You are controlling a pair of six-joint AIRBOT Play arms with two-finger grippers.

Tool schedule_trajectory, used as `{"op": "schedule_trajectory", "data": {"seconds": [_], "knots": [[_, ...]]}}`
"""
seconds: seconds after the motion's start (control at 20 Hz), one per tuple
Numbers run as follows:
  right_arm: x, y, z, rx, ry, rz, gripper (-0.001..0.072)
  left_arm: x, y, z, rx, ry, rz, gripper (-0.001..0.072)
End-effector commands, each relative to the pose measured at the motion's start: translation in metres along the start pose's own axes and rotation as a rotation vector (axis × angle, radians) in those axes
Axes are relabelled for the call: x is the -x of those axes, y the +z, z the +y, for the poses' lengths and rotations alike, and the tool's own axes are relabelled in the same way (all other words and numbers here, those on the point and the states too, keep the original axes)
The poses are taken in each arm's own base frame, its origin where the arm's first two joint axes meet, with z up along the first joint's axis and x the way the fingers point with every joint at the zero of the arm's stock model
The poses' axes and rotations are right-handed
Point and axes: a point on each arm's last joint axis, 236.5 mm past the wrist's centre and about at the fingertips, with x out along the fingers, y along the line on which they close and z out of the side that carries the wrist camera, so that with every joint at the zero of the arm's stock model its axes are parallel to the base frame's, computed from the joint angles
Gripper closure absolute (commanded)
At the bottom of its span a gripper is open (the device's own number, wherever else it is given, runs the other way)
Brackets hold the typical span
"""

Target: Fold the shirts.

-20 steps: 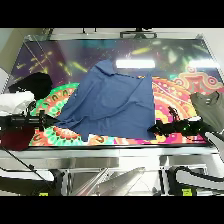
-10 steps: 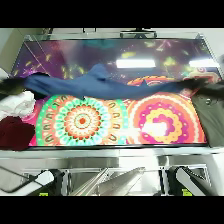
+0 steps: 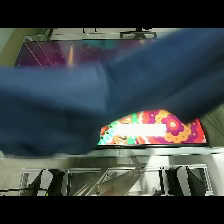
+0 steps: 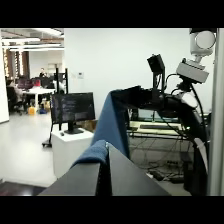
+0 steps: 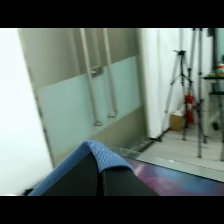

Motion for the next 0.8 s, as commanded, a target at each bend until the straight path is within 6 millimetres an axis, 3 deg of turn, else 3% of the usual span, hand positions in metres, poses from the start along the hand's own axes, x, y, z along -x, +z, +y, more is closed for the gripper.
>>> {"op": "schedule_trajectory", "data": {"seconds": [0.0,0.15,0.35,0.45,0.6,0.75], "knots": [[0.002,-0.023,-0.046,-0.033,-0.152,0.089,0.0703,0.005,-0.031,0.057,0.116,0.137,0.121,0.0683],[-0.009,-0.093,-0.105,-0.190,-0.179,0.250,0.0703,0.014,-0.093,0.140,0.347,0.181,0.233,0.0683],[-0.040,-0.234,-0.176,-0.467,-0.179,0.452,0.0703,0.025,-0.204,0.233,0.634,0.199,0.369,0.0686],[-0.053,-0.315,-0.208,-0.590,-0.199,0.536,0.0703,0.044,-0.269,0.281,0.755,0.275,0.433,0.0686],[-0.064,-0.421,-0.251,-0.764,-0.242,0.646,0.0703,0.086,-0.355,0.344,0.884,0.407,0.492,0.0685],[-0.079,-0.493,-0.281,-0.963,-0.214,0.597,0.0703,0.118,-0.420,0.386,0.993,0.460,0.525,0.0688]]}}
